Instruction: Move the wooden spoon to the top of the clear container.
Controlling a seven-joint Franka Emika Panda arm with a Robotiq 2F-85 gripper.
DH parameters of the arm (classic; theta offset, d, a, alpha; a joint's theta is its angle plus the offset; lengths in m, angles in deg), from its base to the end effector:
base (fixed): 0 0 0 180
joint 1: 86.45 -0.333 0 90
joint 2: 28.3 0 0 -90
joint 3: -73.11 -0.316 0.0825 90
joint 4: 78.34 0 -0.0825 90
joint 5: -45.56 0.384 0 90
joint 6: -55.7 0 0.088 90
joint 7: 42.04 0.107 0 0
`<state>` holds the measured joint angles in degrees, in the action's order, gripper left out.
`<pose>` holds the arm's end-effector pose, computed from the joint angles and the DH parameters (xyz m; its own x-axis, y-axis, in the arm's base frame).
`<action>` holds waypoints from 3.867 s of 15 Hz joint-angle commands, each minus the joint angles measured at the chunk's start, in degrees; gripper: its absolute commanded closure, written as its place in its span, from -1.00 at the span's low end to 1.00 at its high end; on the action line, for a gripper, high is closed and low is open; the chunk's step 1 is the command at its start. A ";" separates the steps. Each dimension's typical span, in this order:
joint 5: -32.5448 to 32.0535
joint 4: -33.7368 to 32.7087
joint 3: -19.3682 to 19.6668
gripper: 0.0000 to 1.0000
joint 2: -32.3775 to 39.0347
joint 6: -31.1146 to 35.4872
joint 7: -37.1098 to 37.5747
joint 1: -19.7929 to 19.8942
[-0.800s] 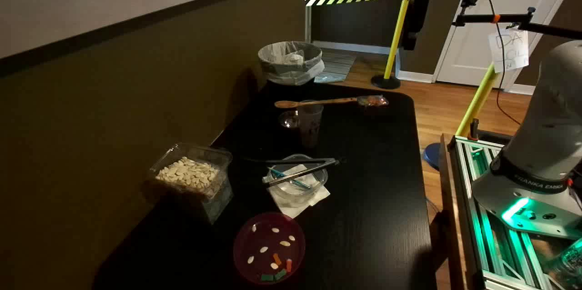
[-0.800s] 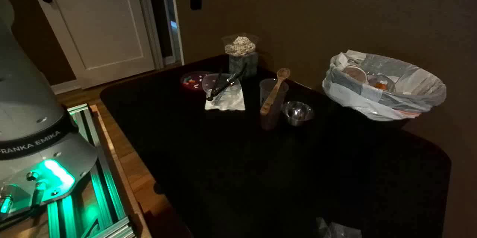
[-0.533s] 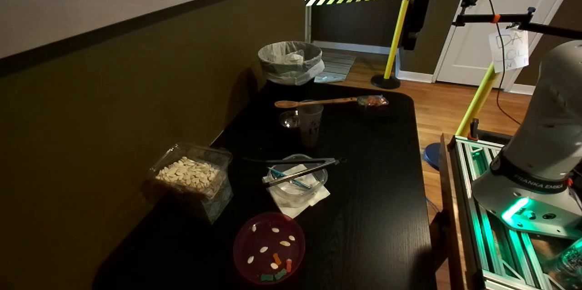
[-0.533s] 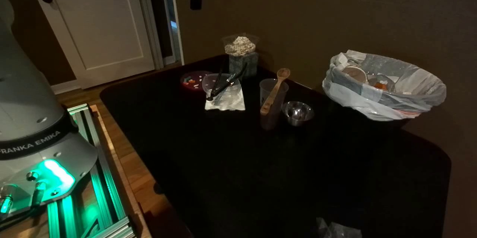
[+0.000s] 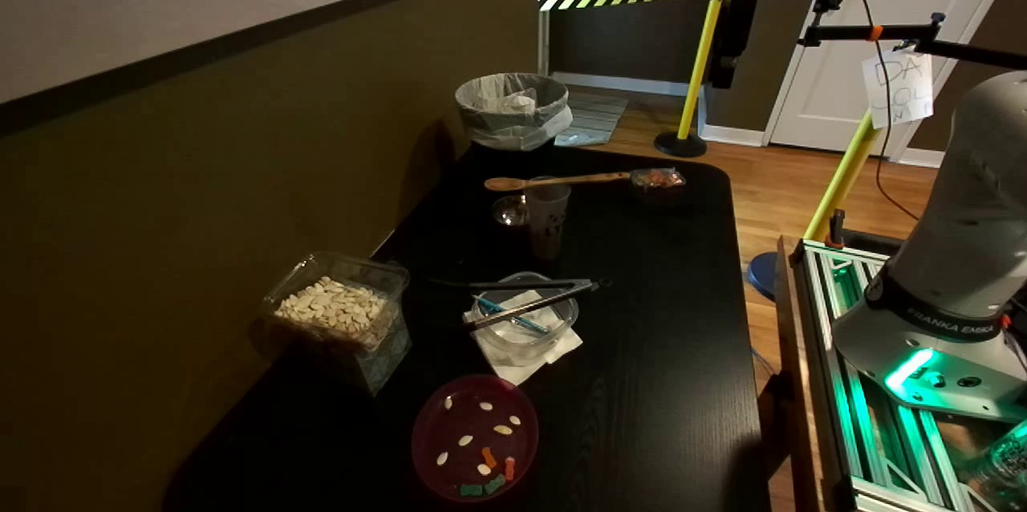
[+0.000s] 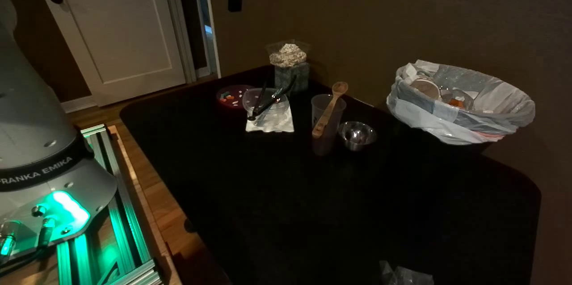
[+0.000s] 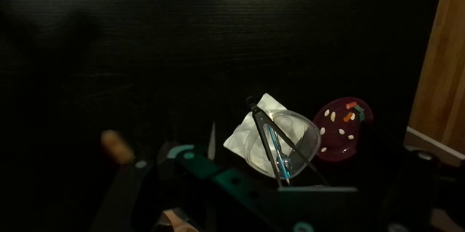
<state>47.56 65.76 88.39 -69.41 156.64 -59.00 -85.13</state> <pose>0.3199 -0.1008 0.5014 0.9978 0.0661 0.0086 0.0664 -0.9747 -0.2133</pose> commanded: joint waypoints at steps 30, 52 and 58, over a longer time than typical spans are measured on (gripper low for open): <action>-9.98 -8.40 -10.76 -1.00 29.56 50.17 10.82 4.66; 1.27 -16.55 -13.62 -1.00 49.34 38.12 -29.44 7.11; 1.11 -19.38 -12.32 -1.00 49.43 33.87 -29.95 7.37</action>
<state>48.64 46.41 75.83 -19.96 190.59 -88.96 -77.50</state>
